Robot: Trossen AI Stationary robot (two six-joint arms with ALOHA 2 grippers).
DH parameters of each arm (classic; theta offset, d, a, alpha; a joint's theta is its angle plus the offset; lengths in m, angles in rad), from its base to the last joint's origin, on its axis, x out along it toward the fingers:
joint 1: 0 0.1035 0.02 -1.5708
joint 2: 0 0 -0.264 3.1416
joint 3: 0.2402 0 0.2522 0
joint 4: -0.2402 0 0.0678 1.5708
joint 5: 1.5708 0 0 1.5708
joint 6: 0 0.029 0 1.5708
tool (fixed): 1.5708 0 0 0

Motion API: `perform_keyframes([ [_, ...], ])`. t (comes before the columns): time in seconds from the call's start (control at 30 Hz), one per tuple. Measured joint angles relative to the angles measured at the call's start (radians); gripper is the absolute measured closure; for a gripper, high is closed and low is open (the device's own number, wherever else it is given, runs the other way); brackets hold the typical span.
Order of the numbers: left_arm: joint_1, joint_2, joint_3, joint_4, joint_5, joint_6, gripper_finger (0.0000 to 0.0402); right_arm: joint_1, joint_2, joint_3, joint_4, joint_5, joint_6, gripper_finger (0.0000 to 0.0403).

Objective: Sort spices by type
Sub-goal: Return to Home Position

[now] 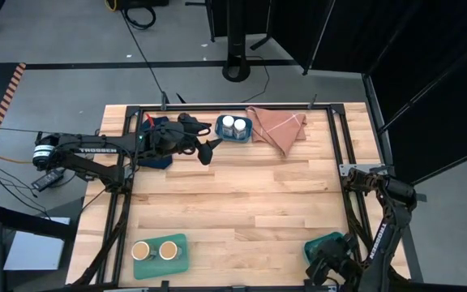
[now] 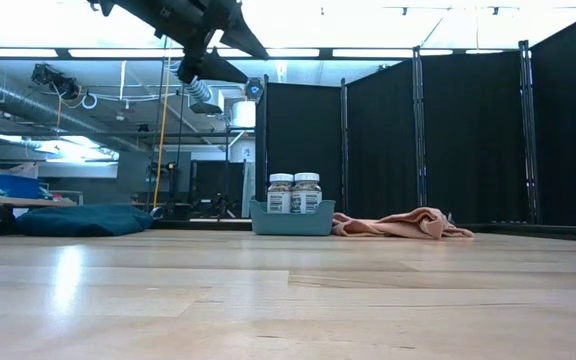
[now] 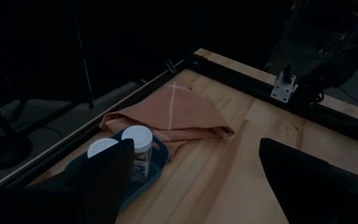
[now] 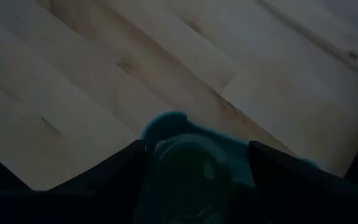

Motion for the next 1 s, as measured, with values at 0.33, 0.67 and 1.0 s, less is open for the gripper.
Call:
perform_keyframes([
  [0.33, 0.000, 0.000, 0.000, 0.038, 0.069, -0.033, 0.0051, -0.023, -0.092, 0.000, -0.059, 0.145, -0.029, 0.0114],
  [0.67, 0.000, -0.001, 0.000, 0.108, 0.265, -0.111, 0.0051, -0.117, -0.300, 0.000, -0.061, 0.502, -0.259, 0.0123],
  [1.0, -0.001, -0.001, 0.000, 0.379, 0.510, -0.283, 0.0051, -0.238, -0.594, 0.000, -0.028, 0.857, -0.552, 0.0138],
])
